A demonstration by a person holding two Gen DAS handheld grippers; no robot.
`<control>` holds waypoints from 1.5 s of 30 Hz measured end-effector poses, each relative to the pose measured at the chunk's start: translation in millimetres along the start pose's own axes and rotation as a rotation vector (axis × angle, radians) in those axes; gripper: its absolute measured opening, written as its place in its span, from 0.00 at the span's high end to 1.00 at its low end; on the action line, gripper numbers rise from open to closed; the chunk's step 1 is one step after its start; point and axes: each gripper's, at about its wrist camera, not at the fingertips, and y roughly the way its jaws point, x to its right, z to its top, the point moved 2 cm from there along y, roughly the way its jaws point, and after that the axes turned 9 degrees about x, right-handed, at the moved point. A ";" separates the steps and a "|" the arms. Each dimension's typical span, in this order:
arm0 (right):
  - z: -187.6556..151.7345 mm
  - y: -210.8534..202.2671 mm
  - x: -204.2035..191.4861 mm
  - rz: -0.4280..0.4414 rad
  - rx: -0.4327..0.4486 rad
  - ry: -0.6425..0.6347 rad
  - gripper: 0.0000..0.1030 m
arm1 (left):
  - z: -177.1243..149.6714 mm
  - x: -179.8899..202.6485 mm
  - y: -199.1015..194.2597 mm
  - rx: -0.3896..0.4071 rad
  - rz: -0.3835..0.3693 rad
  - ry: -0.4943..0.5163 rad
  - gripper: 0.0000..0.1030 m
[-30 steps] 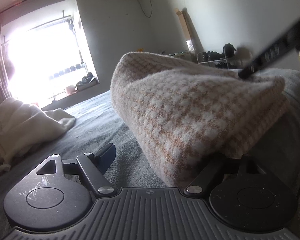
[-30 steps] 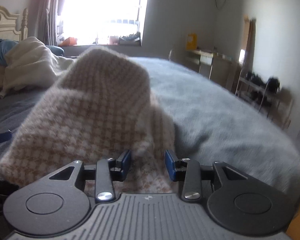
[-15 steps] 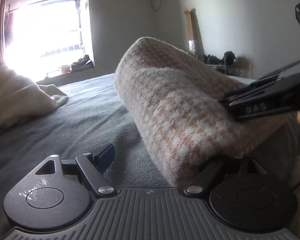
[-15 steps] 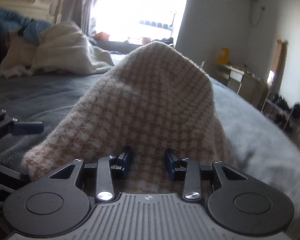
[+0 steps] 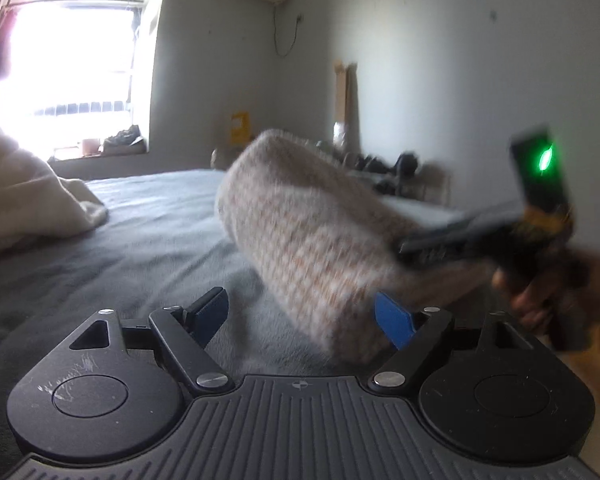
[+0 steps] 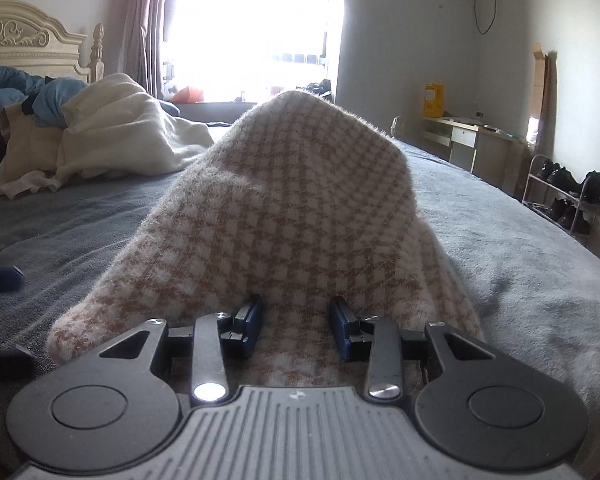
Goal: Fold clothes
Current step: 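Open the right gripper and withdraw it from the sweater bundle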
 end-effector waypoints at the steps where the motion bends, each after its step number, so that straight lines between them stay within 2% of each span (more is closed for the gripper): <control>1: -0.3 -0.8 -0.3 0.002 0.003 0.004 0.62 | 8.8 -1.5 2.8 0.022 -0.006 -0.025 0.20; 4: -0.2 -1.9 0.9 0.009 0.010 0.024 0.62 | 33.5 -4.5 13.2 0.085 -0.024 -0.089 0.23; 6: 1.6 -4.0 1.9 0.010 0.007 0.039 0.62 | 35.8 4.9 37.9 0.089 -0.037 -0.050 0.29; 7: 3.0 -5.6 2.6 0.010 0.003 0.046 0.62 | 35.8 9.2 50.4 0.084 -0.045 -0.032 0.36; 9: 5.5 -10.1 4.6 0.006 -0.011 0.052 0.62 | 23.9 13.8 75.8 0.019 -0.057 -0.017 0.48; 11: 8.2 -15.6 6.9 -0.001 -0.032 0.043 0.62 | 7.2 12.6 92.0 -0.032 -0.056 -0.024 0.48; 14: 20.3 -22.6 11.2 -0.023 -0.065 -0.012 0.63 | -0.9 3.9 90.6 -0.017 -0.078 -0.109 0.48; 15: 29.1 -24.1 11.7 -0.027 -0.060 -0.034 0.63 | -2.9 4.7 89.6 -0.012 -0.079 -0.111 0.48; 18: 72.3 -22.4 3.8 -0.014 0.026 -0.090 0.63 | -8.7 7.2 86.7 0.002 -0.084 -0.118 0.48; 21: 118.3 1.6 -22.7 0.050 0.118 -0.178 0.63 | -14.0 10.3 83.0 0.016 -0.084 -0.121 0.48; 24: 140.4 53.7 -43.5 0.071 0.114 -0.246 0.63 | -19.1 13.6 77.5 0.034 -0.077 -0.116 0.48; 26: 136.7 100.6 -47.1 0.050 0.040 -0.272 0.63 | -22.9 14.5 74.1 0.050 -0.073 -0.113 0.48; 29: 90.6 173.2 -33.3 0.034 -0.173 -0.223 0.63 | -26.5 9.8 77.1 0.064 -0.071 -0.146 0.48; 31: 72.5 184.6 -23.9 0.054 -0.165 -0.137 0.63 | -28.3 6.8 78.5 0.073 -0.072 -0.167 0.47; 35: 81.0 174.7 -27.3 0.039 -0.163 -0.167 0.63 | -29.2 6.1 72.9 0.088 -0.088 -0.170 0.47; 38: 107.1 159.1 -39.0 0.044 -0.126 -0.203 0.63 | -30.5 6.3 68.4 0.092 -0.094 -0.177 0.47; 41: 136.1 148.2 -61.1 0.118 -0.054 -0.248 0.63 | -31.3 6.8 67.0 0.101 -0.092 -0.175 0.46; 42: 135.9 153.2 -69.7 0.145 -0.063 -0.276 0.63 | -32.0 7.2 66.9 0.104 -0.094 -0.171 0.46; 45: 103.4 198.3 -82.7 0.157 -0.180 -0.370 0.63 | -35.0 6.1 67.3 0.108 -0.084 -0.165 0.46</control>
